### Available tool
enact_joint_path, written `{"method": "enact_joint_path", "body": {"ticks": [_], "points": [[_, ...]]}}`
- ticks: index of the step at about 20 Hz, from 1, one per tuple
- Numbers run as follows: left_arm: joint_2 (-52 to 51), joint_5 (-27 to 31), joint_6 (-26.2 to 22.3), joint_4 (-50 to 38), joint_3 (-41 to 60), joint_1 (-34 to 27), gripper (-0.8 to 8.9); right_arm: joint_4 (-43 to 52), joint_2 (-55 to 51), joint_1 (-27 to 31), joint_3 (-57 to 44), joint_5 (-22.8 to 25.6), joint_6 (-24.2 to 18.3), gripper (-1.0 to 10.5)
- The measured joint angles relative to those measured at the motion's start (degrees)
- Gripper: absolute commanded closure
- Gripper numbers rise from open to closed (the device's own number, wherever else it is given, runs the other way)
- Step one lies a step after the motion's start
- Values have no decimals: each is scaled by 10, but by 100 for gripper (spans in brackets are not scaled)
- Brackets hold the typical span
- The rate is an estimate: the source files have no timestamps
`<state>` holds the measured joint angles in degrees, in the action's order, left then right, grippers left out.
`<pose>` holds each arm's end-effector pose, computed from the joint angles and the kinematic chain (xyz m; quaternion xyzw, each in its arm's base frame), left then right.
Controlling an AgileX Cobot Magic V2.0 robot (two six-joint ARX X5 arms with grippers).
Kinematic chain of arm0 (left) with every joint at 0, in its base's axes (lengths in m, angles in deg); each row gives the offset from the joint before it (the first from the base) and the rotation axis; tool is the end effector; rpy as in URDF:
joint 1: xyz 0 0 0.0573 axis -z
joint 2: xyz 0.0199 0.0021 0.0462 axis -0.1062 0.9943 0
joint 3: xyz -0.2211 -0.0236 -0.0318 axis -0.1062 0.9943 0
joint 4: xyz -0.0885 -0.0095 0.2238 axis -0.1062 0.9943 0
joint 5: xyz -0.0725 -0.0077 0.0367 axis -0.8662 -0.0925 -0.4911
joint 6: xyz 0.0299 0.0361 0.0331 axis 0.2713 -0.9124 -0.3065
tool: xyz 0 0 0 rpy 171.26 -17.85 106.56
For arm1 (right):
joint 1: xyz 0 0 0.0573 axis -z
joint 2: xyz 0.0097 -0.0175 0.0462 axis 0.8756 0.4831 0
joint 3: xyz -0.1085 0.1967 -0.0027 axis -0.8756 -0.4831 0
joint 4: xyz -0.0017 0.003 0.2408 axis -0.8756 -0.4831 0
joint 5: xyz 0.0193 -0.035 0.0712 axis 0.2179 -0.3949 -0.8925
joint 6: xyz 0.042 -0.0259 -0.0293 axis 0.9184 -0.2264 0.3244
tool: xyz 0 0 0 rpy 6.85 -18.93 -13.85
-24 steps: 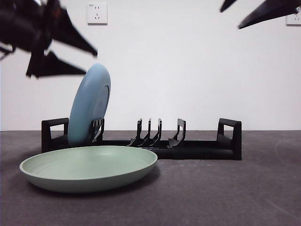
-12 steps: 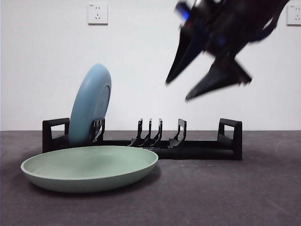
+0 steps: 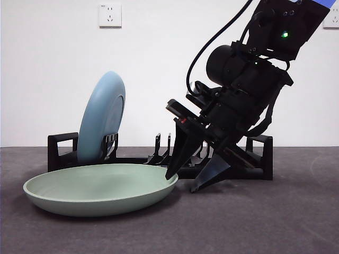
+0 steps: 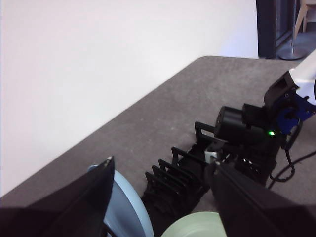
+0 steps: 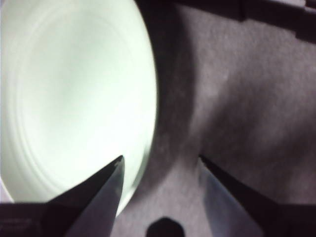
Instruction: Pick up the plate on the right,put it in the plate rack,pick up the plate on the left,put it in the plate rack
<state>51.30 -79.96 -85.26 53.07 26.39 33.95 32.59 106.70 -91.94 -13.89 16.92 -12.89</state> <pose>0.1349 -0.0786 0.3717 0.1583 0.0465 -0.3385 0.9264 0.2827 0.1872 0.1132 0.0708 0.5536 0.3550 0.7500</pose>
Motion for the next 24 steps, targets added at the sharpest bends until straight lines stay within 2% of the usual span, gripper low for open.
{"method": "enact_joint_path", "body": {"ticks": [3, 6, 8, 13, 17, 21, 24], "points": [[9, 5, 0, 2, 0, 1, 498, 16, 5, -2, 0, -3, 12, 793], [29, 6, 0, 3, 0, 1, 498, 16, 9, -3, 0, -14, 20, 823], [44, 6, 0, 5, 0, 1, 498, 15, 11, -5, 0, -15, 26, 965], [67, -1, -2, 17, 0, 4, 498, -3, 10, -7, 0, -12, 49, 962], [67, -2, -15, 19, 0, 30, 498, -67, -23, -7, 0, -7, 52, 962], [68, -3, -17, 21, 0, 88, 500, -93, -118, -6, 0, -3, 51, 962], [78, 8, -34, 47, 0, 144, 500, -106, -174, -3, 0, 24, 51, 962]]}}
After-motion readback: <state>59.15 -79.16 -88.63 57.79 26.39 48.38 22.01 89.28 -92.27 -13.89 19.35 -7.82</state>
